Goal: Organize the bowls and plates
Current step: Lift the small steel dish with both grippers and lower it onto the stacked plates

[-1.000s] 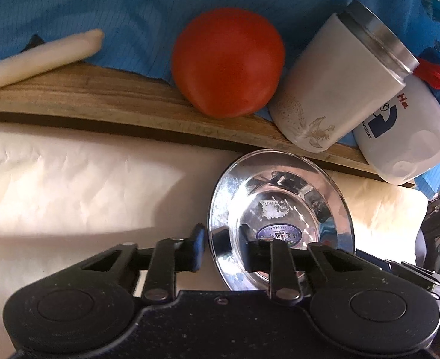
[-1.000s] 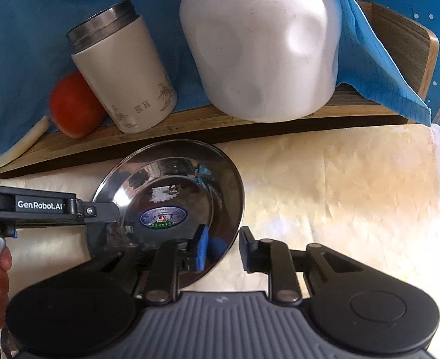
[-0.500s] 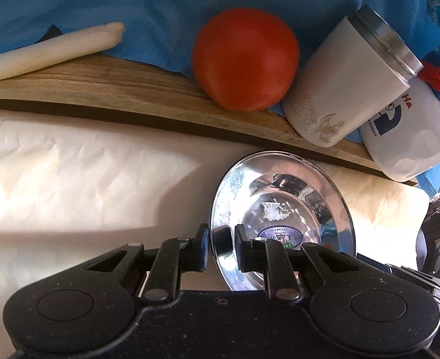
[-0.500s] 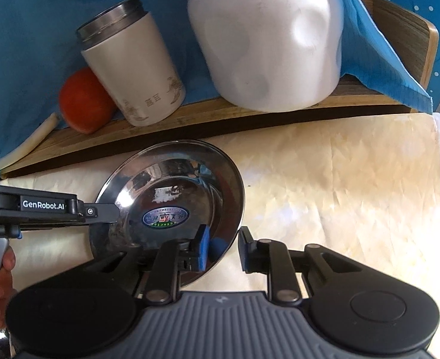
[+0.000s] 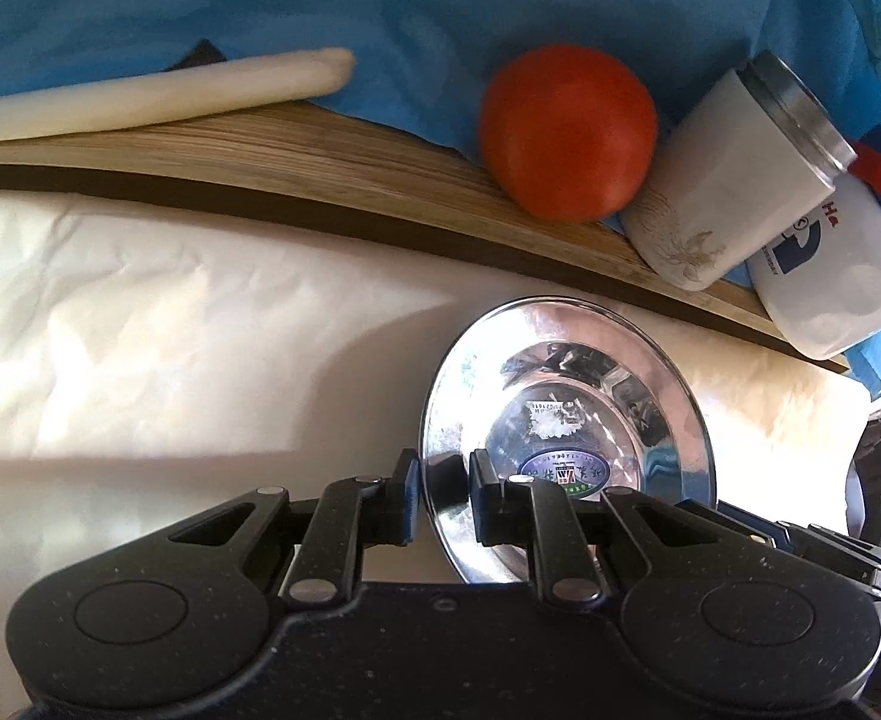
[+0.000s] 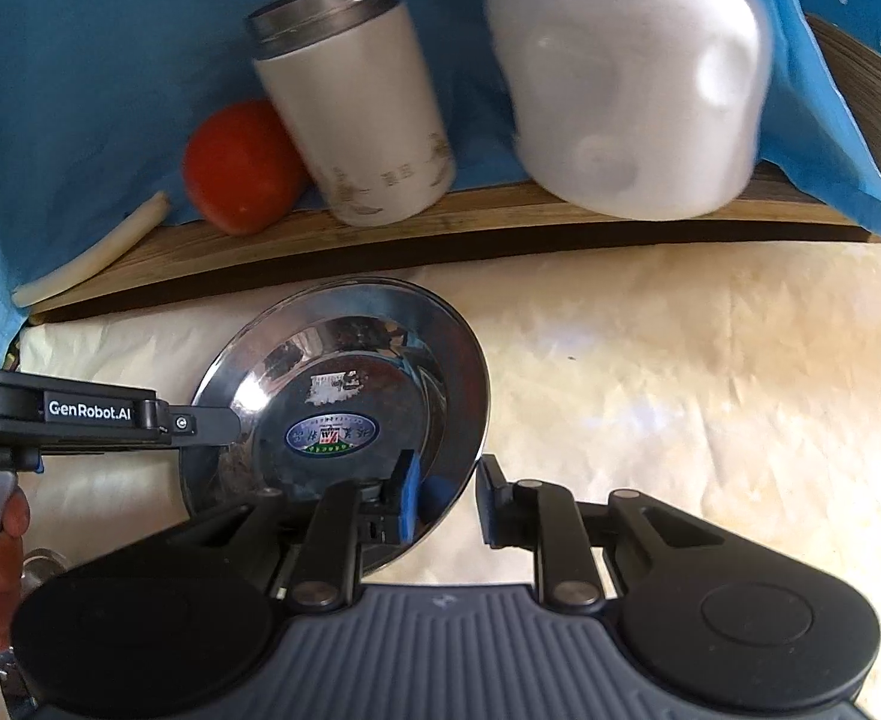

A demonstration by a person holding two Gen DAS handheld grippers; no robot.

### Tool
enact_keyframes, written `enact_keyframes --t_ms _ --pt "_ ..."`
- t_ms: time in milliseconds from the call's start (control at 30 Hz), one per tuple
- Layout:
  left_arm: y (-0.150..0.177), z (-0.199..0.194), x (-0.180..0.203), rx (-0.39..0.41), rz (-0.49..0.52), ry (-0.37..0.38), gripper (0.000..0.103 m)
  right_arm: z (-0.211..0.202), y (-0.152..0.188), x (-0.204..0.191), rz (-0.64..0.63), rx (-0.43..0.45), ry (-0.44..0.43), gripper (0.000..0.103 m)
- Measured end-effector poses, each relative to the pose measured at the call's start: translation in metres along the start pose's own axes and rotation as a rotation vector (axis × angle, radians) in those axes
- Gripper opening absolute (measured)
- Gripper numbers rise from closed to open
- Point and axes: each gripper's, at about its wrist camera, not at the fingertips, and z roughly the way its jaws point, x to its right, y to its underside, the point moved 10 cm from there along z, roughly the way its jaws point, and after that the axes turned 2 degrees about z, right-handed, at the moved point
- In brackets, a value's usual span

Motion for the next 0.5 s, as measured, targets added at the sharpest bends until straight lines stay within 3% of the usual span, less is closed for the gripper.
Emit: enact_keyframes --t_ms 500 --pt "0.006 -0.024 -0.005 0.076 -0.059 -0.035 0.017 -0.003 0.005 -0.008 -0.075 0.03 -0.032 0.023"
